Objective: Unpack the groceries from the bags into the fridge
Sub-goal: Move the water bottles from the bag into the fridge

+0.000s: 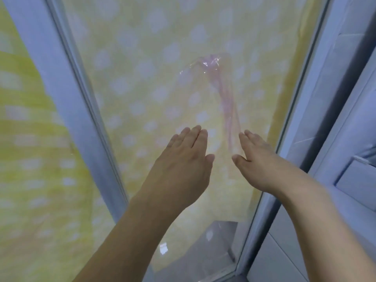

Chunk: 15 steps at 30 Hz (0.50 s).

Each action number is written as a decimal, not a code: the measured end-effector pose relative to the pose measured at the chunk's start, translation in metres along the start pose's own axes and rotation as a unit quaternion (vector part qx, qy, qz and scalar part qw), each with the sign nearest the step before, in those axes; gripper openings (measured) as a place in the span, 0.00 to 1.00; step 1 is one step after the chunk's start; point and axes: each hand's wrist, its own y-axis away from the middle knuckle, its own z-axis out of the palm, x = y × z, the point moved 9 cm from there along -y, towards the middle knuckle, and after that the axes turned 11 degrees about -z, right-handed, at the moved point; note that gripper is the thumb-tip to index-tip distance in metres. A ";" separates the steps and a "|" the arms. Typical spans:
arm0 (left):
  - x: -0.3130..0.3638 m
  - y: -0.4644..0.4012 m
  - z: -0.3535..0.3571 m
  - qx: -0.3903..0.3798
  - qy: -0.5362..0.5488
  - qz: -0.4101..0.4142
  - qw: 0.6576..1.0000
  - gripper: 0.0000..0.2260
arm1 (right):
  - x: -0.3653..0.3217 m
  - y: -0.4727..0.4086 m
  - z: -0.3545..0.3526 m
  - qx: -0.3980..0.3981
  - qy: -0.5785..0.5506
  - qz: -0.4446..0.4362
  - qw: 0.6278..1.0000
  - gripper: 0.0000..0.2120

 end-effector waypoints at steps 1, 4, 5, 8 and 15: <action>-0.008 0.007 -0.005 0.003 0.002 -0.011 1.000 0.27 | -0.011 0.002 0.001 -0.001 0.002 -0.009 1.000 0.30; -0.039 0.038 -0.024 0.016 -0.003 -0.049 0.999 0.27 | -0.060 0.007 0.008 -0.005 0.002 -0.052 0.999 0.30; -0.050 0.050 -0.031 0.018 -0.007 -0.061 0.998 0.27 | -0.077 0.008 0.012 -0.008 0.001 -0.071 0.997 0.30; -0.083 0.085 -0.053 0.046 -0.015 -0.101 0.994 0.26 | -0.129 0.011 0.018 -0.013 0.000 -0.128 0.992 0.30; -0.152 0.164 -0.096 0.076 -0.075 -0.232 0.967 0.29 | -0.246 0.026 0.032 -0.010 -0.001 -0.285 0.959 0.29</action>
